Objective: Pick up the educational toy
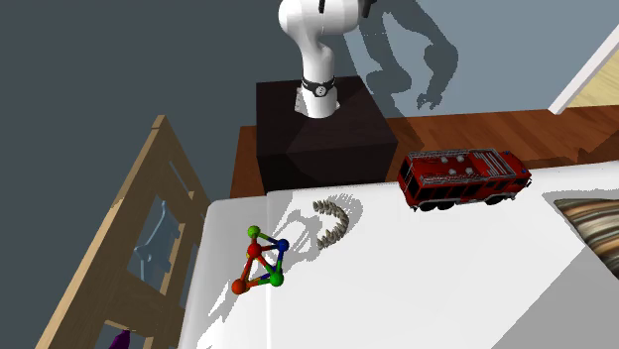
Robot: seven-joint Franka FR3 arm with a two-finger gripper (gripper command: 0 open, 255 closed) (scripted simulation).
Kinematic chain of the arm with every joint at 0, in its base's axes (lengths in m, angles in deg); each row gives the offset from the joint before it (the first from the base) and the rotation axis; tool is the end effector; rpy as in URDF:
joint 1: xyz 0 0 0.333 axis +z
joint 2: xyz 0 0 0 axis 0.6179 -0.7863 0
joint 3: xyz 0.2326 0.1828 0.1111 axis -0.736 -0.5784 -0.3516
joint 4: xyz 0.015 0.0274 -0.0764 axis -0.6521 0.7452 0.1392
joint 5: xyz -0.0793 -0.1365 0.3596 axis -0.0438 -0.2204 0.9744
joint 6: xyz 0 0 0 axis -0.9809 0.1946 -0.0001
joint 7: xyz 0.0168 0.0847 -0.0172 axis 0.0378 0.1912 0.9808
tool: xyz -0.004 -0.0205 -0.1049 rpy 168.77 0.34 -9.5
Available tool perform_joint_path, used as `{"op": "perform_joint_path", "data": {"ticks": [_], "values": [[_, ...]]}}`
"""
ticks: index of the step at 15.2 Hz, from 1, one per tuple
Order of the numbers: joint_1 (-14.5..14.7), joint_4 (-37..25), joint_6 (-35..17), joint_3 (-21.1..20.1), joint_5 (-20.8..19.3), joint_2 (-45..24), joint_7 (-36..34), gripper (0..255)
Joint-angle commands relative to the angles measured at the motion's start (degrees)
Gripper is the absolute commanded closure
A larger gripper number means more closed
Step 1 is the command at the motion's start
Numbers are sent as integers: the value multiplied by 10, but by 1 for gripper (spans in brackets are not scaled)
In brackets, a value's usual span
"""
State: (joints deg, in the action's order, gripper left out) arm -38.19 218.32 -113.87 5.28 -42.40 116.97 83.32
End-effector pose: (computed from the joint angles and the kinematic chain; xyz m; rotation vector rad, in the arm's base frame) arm 0.2931 0.0136 0.5716 3.0255 -0.0725 -0.0345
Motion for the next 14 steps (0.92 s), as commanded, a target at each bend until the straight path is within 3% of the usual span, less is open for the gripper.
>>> {"op": "perform_joint_path", "data": {"ticks": [1,14], "values": [[0,0,0,0,0,0,0,0],[-42,-30,-207,65,-22,-246,20,0]]}}
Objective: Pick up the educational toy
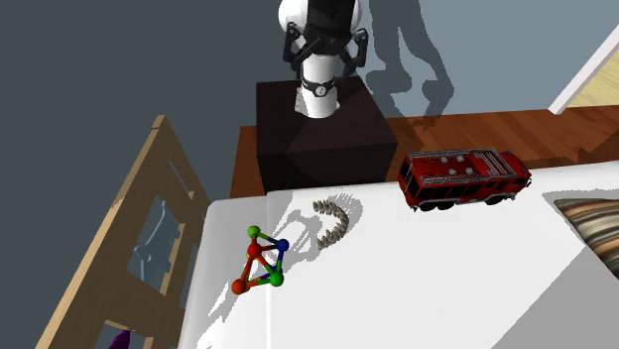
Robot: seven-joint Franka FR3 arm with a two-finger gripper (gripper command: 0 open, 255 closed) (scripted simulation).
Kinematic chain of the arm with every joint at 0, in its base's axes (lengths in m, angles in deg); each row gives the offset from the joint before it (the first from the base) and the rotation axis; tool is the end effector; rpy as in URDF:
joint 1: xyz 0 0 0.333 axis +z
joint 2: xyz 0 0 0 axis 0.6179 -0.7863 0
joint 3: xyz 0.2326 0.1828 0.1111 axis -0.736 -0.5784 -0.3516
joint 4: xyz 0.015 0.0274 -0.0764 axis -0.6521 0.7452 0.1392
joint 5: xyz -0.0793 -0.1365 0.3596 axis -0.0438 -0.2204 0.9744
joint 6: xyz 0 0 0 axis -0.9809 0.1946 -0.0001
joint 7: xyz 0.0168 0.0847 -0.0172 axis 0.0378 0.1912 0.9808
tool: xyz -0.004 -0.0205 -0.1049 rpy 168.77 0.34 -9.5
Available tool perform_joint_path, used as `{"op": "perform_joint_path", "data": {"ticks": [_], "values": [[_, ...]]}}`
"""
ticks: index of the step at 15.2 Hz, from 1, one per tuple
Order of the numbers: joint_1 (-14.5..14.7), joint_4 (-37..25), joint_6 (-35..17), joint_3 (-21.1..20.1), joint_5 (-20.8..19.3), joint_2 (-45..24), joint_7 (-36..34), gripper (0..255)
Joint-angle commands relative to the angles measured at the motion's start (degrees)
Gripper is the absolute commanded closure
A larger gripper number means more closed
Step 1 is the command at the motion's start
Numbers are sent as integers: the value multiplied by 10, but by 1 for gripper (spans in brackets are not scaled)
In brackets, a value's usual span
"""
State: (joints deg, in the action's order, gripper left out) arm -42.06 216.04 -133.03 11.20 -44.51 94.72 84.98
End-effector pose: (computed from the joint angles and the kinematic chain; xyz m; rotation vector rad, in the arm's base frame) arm 0.4072 -0.0558 0.4809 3.0537 -0.1977 -0.0694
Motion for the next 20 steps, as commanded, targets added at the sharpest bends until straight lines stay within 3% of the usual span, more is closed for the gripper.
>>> {"op": "perform_joint_path", "data": {"ticks": [1,11,20], "values": [[-6,-15,-29,11,-1,-44,5,0],[-29,-130,-125,49,26,-264,35,0],[-63,-292,-153,61,75,-467,69,0]]}}
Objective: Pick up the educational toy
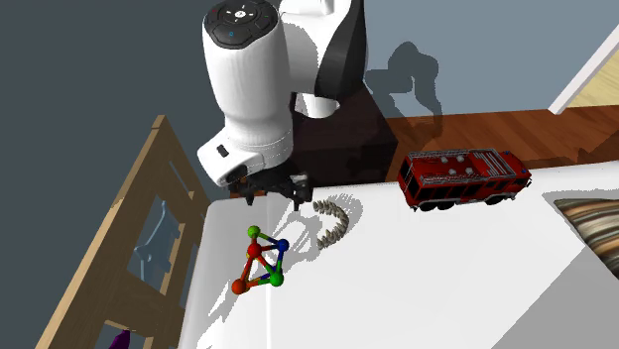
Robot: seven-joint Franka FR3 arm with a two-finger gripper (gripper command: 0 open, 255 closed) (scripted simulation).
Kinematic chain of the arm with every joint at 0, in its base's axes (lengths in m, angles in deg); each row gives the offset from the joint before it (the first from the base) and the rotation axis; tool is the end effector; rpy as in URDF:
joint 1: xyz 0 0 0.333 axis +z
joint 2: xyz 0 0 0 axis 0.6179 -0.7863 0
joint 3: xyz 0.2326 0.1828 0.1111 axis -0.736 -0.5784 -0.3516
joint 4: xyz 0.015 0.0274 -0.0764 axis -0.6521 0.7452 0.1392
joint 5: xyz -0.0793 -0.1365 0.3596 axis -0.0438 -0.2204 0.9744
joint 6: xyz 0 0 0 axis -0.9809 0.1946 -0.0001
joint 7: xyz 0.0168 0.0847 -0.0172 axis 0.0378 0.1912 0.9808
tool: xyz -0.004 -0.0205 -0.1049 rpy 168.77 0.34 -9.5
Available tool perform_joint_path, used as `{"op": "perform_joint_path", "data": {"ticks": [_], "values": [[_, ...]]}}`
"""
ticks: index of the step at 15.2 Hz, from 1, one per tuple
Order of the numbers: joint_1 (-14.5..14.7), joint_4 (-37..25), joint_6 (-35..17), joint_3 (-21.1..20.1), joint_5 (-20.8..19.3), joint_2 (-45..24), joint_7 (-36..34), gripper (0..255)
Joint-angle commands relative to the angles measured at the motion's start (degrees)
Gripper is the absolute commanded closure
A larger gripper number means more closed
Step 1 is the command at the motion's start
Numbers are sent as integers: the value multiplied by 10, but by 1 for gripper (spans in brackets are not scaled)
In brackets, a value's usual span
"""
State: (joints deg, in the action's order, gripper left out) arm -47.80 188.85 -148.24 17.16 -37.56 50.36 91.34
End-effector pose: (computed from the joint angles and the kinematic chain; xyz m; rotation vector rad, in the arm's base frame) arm 0.5835 -0.1873 0.3193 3.0874 -0.4129 -0.1237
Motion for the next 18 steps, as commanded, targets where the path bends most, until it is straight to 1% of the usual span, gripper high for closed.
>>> {"op": "perform_joint_path", "data": {"ticks": [1,6,13,15,16,18], "values": [[-10,-42,0,1,11,-46,8,0],[-36,-162,13,-2,34,-159,18,0],[-38,-158,-24,-5,39,-192,20,0],[-38,-158,-27,-5,39,-195,20,0],[-39,-157,-26,-5,39,-194,20,255],[-39,-158,-26,-5,39,-194,21,255]]}}
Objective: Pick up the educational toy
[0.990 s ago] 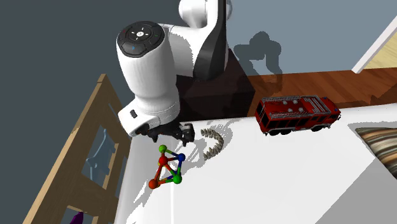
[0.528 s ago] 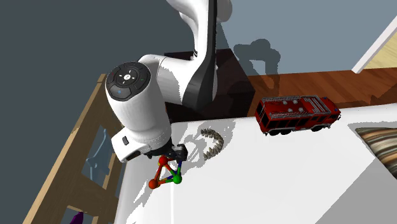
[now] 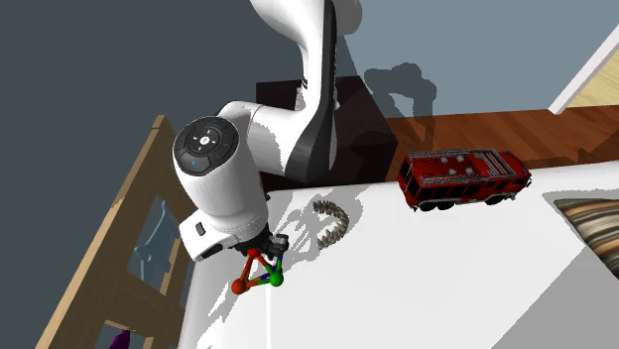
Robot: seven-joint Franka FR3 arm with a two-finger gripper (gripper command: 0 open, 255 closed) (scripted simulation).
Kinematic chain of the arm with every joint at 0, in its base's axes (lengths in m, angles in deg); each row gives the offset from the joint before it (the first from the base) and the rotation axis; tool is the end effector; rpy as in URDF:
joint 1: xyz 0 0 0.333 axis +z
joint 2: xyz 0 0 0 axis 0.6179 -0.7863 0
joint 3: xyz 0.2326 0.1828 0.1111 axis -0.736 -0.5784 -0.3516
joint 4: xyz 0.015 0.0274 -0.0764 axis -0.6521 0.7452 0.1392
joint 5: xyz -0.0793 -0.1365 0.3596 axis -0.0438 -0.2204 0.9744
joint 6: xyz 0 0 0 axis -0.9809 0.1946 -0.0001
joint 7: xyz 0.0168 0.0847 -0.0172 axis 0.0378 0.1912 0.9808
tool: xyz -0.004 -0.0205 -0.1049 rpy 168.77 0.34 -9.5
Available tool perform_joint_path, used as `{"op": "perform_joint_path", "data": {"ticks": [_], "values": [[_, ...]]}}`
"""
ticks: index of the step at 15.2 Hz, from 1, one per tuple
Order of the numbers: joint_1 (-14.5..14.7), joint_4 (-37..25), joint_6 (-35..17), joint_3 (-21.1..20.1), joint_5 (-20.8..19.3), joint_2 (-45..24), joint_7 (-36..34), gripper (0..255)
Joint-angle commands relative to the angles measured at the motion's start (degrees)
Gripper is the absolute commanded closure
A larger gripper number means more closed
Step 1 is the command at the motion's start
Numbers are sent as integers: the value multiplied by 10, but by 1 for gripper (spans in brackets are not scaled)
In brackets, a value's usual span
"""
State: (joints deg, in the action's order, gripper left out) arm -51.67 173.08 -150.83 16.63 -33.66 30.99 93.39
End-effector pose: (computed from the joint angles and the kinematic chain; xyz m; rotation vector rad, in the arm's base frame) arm 0.6369 -0.2374 0.2221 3.0955 -0.4868 -0.1426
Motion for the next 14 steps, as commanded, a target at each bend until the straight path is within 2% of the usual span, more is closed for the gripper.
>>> {"op": "perform_joint_path", "data": {"ticks": [1,7,14], "values": [[0,0,0,0,0,0,0,255],[0,0,-1,0,0,-1,0,255],[2,-4,36,3,-4,32,-2,255]]}}
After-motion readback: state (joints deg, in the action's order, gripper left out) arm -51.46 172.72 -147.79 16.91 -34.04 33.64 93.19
